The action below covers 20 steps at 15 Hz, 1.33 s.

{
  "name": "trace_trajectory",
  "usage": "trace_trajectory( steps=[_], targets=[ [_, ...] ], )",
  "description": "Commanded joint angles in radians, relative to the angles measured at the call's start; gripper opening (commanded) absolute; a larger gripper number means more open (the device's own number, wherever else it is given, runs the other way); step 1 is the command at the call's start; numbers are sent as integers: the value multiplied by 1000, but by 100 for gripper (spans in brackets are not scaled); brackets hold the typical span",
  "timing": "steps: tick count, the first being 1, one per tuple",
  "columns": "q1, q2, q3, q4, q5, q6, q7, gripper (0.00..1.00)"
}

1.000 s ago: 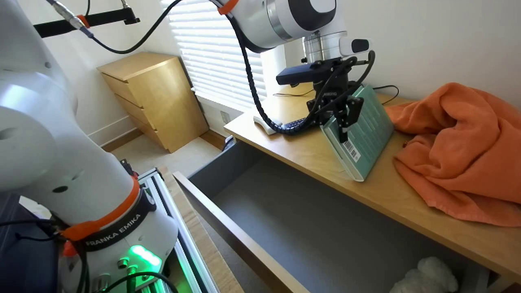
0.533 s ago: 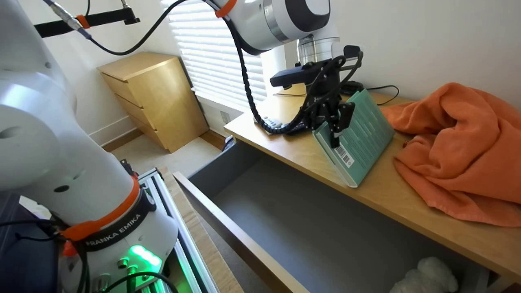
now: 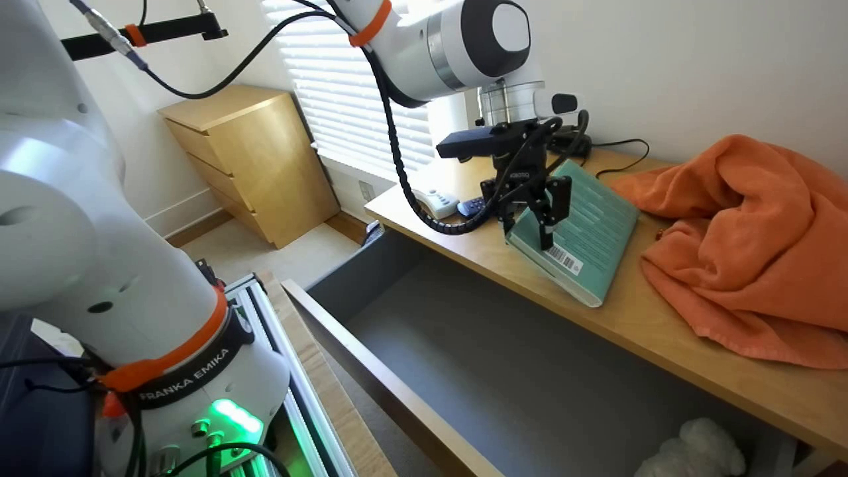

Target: Flip the book upside down

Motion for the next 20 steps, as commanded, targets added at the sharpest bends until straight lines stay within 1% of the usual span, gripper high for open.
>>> trace_trajectory(
  steps=[1,2,4,7,9,10,13,16,18,20],
  targets=[
    [-3,23,-2,-21,-1,83,-21,98],
    [-2,24,-2,-24,2,100,-22,100],
    [0,24,-3,-28,9,127,-28,100],
    [-1,17,-3,-27,34,137,-17,100],
    [-5,-14,-3,-37,39,153,-38,100],
    [-3,-37,-10,-38,14,155,-36,100],
    [-25,-123,3,-51,79,144,-133,100],
    [-37,-213,13,-52,181,97,-271,100],
    [-38,-260,9,-44,235,69,-334,100],
    [-37,-298,6,-35,268,41,-364,100]
  ],
)
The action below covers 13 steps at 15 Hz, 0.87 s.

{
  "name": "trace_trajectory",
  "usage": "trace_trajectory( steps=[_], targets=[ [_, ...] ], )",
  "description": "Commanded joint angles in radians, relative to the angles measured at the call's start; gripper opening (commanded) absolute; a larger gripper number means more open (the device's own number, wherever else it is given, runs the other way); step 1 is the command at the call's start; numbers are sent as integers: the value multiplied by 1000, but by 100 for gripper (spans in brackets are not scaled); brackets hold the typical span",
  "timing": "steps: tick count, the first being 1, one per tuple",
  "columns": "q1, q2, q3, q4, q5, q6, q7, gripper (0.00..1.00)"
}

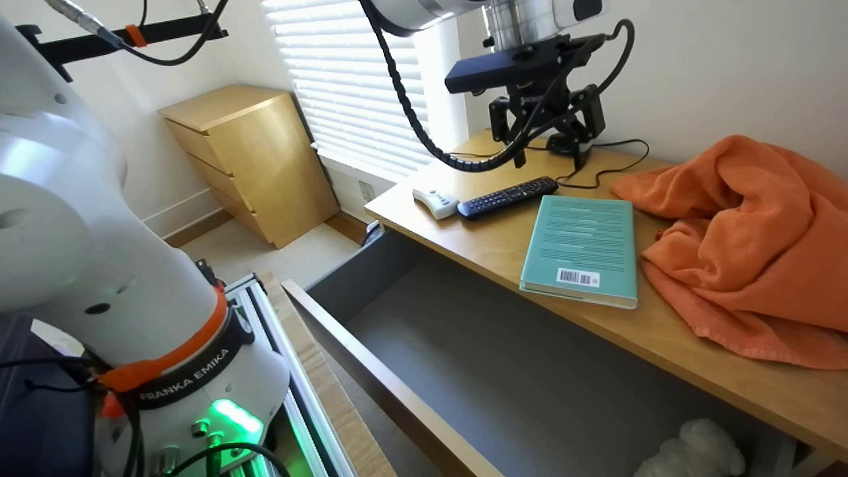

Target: Flip the book upside down

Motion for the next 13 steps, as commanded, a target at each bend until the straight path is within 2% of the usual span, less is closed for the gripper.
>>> trace_trajectory(
  steps=[1,4,5,6,13],
  targets=[
    [-9,-97,5,-20,69,-63,-77,100],
    [-5,-137,3,-15,91,-99,-106,100],
    [3,-145,-3,-14,126,-111,-161,100],
    [-7,-108,7,3,74,-80,-89,100],
    [-5,-125,5,2,101,-91,-136,100]
  ],
)
